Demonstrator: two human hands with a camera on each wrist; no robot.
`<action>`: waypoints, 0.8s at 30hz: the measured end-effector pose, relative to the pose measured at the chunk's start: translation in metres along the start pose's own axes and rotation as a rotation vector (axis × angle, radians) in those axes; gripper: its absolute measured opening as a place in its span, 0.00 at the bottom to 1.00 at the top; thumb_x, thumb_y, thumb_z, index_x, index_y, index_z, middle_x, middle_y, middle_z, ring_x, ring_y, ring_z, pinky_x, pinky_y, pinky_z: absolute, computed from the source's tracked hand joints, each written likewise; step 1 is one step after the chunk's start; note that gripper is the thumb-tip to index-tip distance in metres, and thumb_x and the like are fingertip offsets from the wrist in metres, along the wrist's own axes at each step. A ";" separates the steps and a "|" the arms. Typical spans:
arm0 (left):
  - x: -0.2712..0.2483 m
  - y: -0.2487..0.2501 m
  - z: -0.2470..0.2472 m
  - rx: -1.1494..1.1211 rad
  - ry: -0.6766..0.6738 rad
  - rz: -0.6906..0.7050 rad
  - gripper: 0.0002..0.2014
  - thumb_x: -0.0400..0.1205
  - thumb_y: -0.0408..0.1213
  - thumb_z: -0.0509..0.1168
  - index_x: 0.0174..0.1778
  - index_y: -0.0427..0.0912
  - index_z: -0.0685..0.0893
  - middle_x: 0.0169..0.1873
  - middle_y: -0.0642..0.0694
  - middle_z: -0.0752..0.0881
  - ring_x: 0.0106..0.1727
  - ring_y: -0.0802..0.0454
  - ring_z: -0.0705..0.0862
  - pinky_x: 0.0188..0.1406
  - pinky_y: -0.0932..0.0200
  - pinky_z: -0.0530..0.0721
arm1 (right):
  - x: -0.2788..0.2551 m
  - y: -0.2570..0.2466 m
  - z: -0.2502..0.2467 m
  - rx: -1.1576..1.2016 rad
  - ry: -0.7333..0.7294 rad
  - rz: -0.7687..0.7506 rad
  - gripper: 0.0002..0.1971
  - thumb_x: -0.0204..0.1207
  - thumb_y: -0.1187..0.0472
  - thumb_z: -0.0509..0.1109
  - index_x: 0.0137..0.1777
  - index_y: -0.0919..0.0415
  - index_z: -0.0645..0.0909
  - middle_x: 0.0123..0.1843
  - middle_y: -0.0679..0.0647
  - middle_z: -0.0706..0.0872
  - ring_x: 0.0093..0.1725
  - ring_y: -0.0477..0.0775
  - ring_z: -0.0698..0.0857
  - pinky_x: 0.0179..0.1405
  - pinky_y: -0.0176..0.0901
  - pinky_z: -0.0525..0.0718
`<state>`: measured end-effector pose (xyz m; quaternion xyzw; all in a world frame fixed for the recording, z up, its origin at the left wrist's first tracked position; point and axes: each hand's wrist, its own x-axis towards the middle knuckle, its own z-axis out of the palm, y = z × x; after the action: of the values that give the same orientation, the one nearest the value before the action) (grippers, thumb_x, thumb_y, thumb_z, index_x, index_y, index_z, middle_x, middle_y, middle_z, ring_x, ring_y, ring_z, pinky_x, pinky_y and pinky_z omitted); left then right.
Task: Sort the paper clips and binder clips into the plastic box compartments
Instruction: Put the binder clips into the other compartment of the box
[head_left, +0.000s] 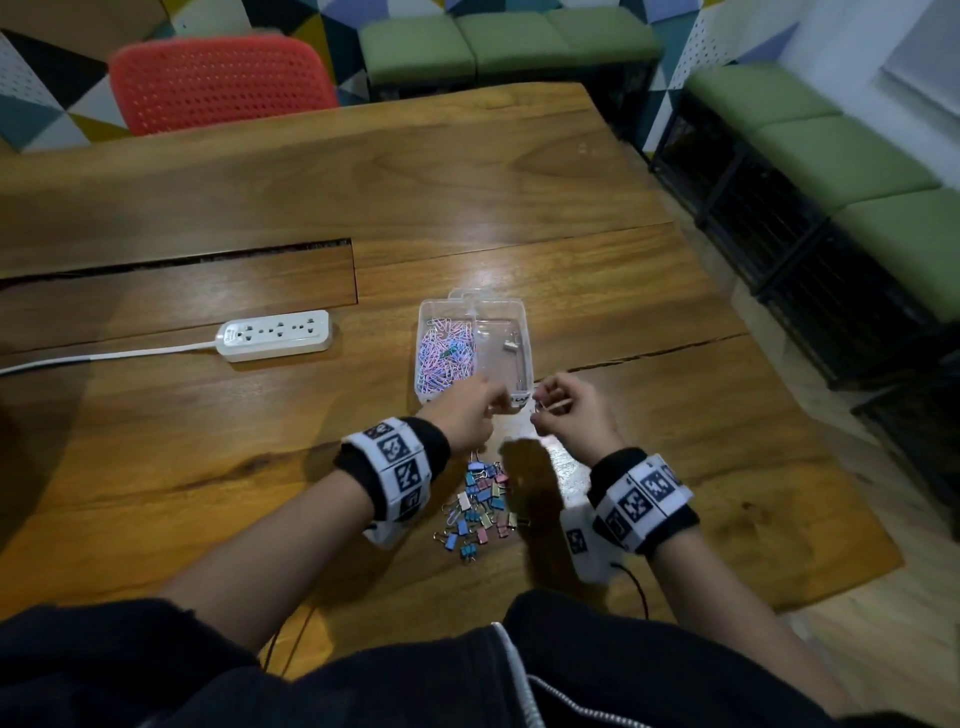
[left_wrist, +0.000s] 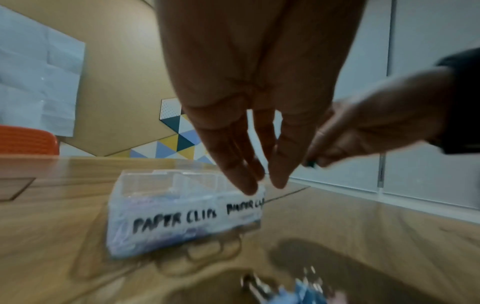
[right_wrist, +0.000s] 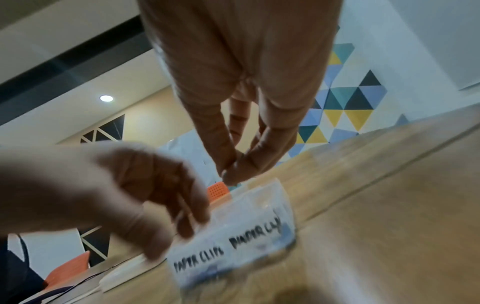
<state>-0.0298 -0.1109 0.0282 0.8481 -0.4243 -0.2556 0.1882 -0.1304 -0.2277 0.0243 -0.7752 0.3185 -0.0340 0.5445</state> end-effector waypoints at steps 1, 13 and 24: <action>-0.003 -0.004 0.004 0.035 -0.072 0.020 0.16 0.79 0.25 0.61 0.61 0.41 0.79 0.61 0.44 0.80 0.63 0.48 0.79 0.59 0.62 0.78 | 0.007 -0.008 0.001 0.007 0.002 -0.023 0.15 0.71 0.75 0.67 0.36 0.53 0.73 0.41 0.51 0.79 0.41 0.51 0.81 0.36 0.35 0.82; -0.029 -0.027 0.039 0.453 -0.280 0.180 0.23 0.82 0.33 0.58 0.74 0.51 0.69 0.73 0.44 0.69 0.72 0.44 0.67 0.71 0.51 0.71 | -0.010 0.000 0.021 -0.213 -0.151 0.019 0.17 0.71 0.72 0.68 0.59 0.60 0.76 0.62 0.56 0.77 0.46 0.44 0.77 0.29 0.28 0.78; -0.037 -0.030 0.040 0.200 -0.217 -0.081 0.05 0.76 0.29 0.62 0.45 0.38 0.81 0.45 0.46 0.72 0.47 0.47 0.76 0.45 0.56 0.77 | -0.045 0.041 0.044 -0.740 -0.364 -0.083 0.26 0.70 0.62 0.71 0.69 0.52 0.72 0.69 0.56 0.67 0.69 0.58 0.66 0.72 0.50 0.70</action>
<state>-0.0535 -0.0676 -0.0092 0.8463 -0.4312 -0.3097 0.0452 -0.1668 -0.1758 -0.0160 -0.9243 0.1762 0.1982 0.2746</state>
